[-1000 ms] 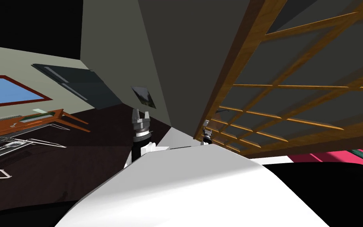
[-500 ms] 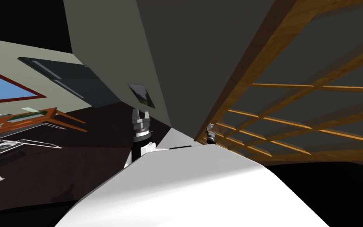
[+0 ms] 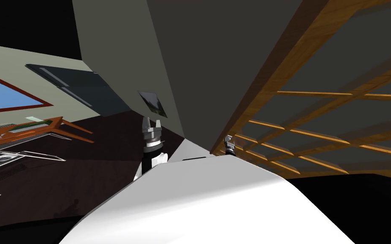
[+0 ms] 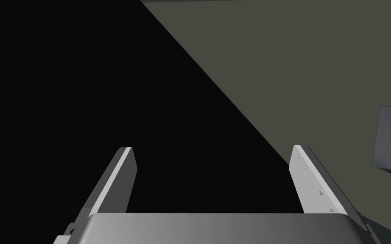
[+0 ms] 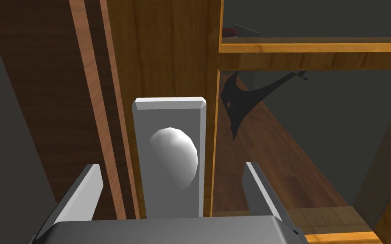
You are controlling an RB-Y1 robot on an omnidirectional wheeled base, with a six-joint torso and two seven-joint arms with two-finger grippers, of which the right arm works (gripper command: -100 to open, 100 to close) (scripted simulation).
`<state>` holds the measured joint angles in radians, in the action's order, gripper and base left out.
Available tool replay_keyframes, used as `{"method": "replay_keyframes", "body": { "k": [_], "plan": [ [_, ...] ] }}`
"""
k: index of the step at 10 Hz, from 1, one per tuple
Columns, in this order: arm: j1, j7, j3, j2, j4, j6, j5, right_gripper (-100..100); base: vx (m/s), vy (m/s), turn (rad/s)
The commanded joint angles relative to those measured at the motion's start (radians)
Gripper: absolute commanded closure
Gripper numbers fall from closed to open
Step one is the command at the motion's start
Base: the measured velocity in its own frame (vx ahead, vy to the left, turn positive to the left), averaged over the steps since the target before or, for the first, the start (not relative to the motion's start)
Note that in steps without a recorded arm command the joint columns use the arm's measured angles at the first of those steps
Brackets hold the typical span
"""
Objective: Pull the door open
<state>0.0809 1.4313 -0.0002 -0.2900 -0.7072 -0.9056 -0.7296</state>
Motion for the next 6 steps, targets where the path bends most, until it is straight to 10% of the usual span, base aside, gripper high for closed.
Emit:
{"method": "replay_keyframes", "body": {
  "k": [1,5,6],
  "plan": [
    [0.004,0.036,0.005,-0.023,0.022,-0.010,0.001,-100,0.111,0.001,0.018],
    [0.016,0.056,0.011,-0.034,0.033,-0.014,0.002,-100,0.069,0.007,-0.001],
    [0.016,0.056,0.011,-0.034,0.033,-0.014,0.002,100,-0.020,0.013,0.017]
  ]
}}
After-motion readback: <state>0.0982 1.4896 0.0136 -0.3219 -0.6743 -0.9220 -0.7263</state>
